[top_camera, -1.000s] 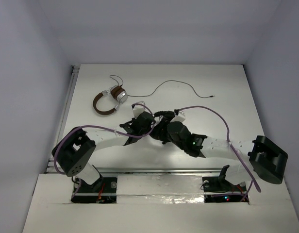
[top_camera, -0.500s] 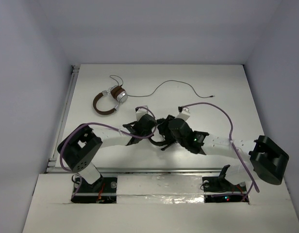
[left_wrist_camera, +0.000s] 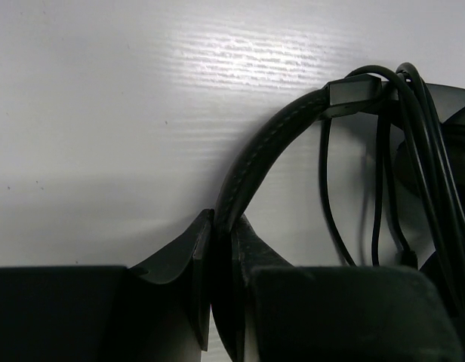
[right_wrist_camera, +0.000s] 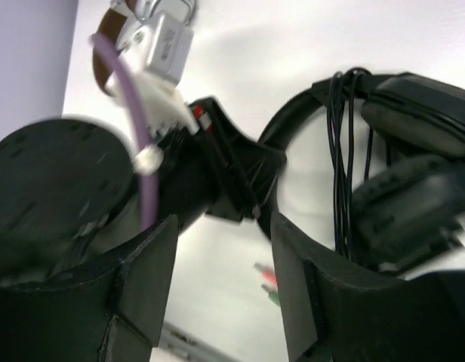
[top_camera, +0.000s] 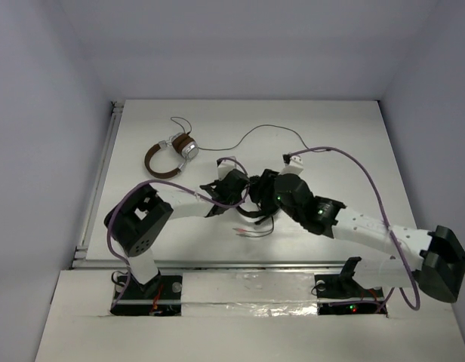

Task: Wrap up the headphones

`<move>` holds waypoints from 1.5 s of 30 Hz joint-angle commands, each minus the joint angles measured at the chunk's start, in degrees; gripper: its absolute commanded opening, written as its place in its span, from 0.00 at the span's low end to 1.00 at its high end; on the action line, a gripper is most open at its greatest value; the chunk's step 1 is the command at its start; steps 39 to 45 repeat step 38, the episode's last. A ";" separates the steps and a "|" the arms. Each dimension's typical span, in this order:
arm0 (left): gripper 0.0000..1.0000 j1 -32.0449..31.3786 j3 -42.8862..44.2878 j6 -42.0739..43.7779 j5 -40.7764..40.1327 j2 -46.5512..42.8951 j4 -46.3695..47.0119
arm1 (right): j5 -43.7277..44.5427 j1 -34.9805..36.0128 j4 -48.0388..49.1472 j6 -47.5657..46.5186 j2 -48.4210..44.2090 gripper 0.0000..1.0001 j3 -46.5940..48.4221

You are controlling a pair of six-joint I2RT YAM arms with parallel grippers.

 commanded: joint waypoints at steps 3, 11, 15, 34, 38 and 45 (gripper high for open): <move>0.00 0.68 3.76 1.48 -2.57 1.85 -0.28 | -6.42 0.17 -7.31 -3.20 -7.15 0.59 4.07; 0.20 1.21 5.00 3.68 -7.14 1.24 -2.92 | 2.62 0.17 -19.61 -3.28 -23.57 0.99 -1.02; 0.35 1.21 2.46 4.91 -9.51 -4.62 -1.78 | 11.66 0.17 -25.24 -2.68 -33.24 1.00 0.81; 0.99 1.21 4.55 15.81 -6.88 -43.67 -8.53 | 15.55 0.17 -27.27 -7.60 -34.67 1.00 8.56; 0.99 1.21 5.35 15.81 -7.23 -45.78 -12.49 | 16.69 0.17 -27.09 -5.84 -32.83 1.00 8.11; 0.99 1.21 5.35 15.81 -7.23 -45.78 -12.49 | 16.69 0.17 -27.09 -5.84 -32.83 1.00 8.11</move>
